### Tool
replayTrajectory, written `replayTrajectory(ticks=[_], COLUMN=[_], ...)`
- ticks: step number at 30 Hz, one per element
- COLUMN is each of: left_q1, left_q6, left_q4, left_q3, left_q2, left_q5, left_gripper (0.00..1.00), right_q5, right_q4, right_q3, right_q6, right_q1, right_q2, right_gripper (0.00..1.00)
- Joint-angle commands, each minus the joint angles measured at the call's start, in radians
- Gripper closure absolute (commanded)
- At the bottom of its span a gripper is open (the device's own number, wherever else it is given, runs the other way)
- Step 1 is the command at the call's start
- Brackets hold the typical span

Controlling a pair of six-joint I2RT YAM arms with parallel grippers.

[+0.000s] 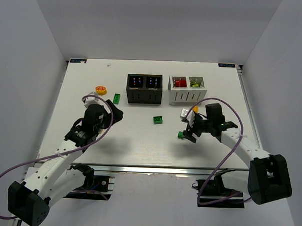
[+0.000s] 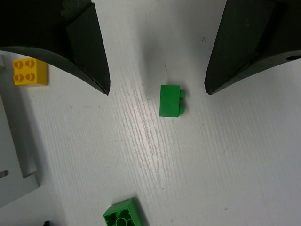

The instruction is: Sort the legos into containers by color

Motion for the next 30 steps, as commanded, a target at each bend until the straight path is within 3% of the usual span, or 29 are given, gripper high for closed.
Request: replayTrajectory(ticks=[1,16,30], left_q1=[0.004,0.007,0.009], left_q6=[-0.010,-0.014,-0.011], left_q4=[-0.003,-0.050,-0.070], left_q3=[0.000,0.038,0.049], left_q2=[-0.014,0.001,0.010], left_q5=[-0.016,-0.031,-0.037], left_gripper=[0.03,0.02,0.02], right_q5=[0.003,0.004,0.006], right_q4=[0.016,-0.016,-0.036], right_q3=[0.015,0.107,0.133], right_q6=[-0.030,-0.088,-0.129], right_q1=[-0.003,0.009,0.040], right_q2=[0.038,0.242,0.308], right_gripper=[0.14,0.24,0.31])
